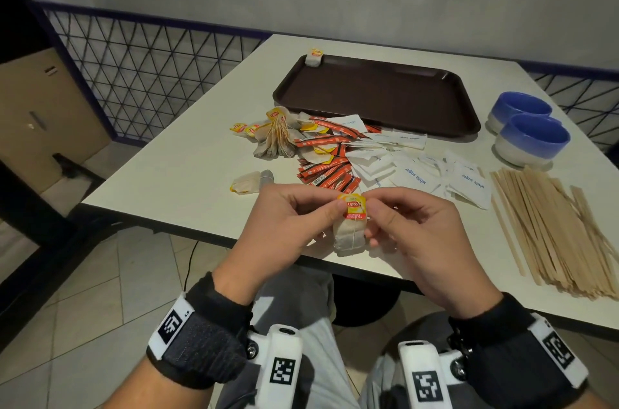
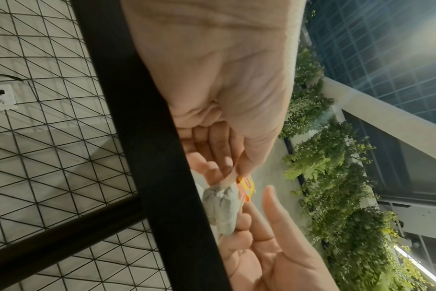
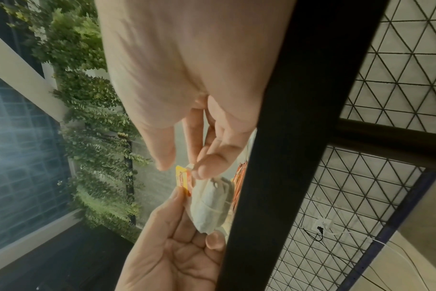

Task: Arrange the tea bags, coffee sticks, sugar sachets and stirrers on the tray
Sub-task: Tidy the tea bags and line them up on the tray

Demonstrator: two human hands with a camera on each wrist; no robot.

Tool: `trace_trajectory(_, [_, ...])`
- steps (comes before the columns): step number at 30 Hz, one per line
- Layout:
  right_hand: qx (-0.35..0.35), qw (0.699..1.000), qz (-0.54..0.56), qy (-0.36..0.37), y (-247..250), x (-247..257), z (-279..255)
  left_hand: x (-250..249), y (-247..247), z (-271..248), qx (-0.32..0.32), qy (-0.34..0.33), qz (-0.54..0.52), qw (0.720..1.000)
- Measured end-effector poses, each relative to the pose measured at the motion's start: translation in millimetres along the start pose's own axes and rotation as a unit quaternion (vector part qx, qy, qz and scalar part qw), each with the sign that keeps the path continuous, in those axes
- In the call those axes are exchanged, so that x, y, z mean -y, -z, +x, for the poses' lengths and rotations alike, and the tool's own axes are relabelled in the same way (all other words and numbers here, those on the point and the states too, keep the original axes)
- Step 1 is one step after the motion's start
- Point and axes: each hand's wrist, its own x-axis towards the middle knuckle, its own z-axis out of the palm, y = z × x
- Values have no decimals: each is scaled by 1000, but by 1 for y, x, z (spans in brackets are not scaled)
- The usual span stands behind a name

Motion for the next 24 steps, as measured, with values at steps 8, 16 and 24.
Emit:
trace_trajectory(8, [6, 998, -55, -34, -4, -1, 3, -4, 1, -2, 25, 11, 4, 1000])
trace_trajectory(16, [148, 968, -203, 0, -4, 68, 28, -8, 63, 7, -150, -64, 126, 978])
trace_trajectory(24, [150, 939, -305, 58, -50, 144, 209, 15, 94, 24, -150, -104, 362, 914])
